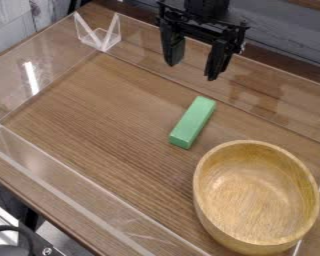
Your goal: Put the green block in the brown bowl
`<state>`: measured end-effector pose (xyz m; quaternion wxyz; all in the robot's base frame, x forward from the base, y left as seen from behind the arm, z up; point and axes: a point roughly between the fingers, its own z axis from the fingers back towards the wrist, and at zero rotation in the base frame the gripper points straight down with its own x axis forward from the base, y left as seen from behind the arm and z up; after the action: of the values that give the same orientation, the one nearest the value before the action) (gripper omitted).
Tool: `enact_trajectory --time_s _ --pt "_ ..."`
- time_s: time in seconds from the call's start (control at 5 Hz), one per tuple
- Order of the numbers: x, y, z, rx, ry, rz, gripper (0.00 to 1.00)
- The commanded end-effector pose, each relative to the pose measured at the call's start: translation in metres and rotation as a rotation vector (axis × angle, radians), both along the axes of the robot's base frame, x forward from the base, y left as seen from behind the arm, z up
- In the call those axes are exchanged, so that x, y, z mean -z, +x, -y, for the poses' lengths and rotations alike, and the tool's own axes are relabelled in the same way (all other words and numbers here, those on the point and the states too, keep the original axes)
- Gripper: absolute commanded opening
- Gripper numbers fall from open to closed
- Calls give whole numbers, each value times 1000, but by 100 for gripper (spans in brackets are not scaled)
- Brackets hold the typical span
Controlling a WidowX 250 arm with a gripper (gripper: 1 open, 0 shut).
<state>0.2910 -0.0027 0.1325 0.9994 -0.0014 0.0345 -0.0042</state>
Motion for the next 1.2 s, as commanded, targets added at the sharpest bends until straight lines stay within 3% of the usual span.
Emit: enact_trajectory --time_s 0.0,0.2,0.4,1.0 --pt "18 2 -1 -3 -3 0 100" --pt "47 1 -1 -6 -4 -6 100" --pt "62 3 1 -1 -9 7 100" --pt "91 9 -2 -1 -18 9 100"
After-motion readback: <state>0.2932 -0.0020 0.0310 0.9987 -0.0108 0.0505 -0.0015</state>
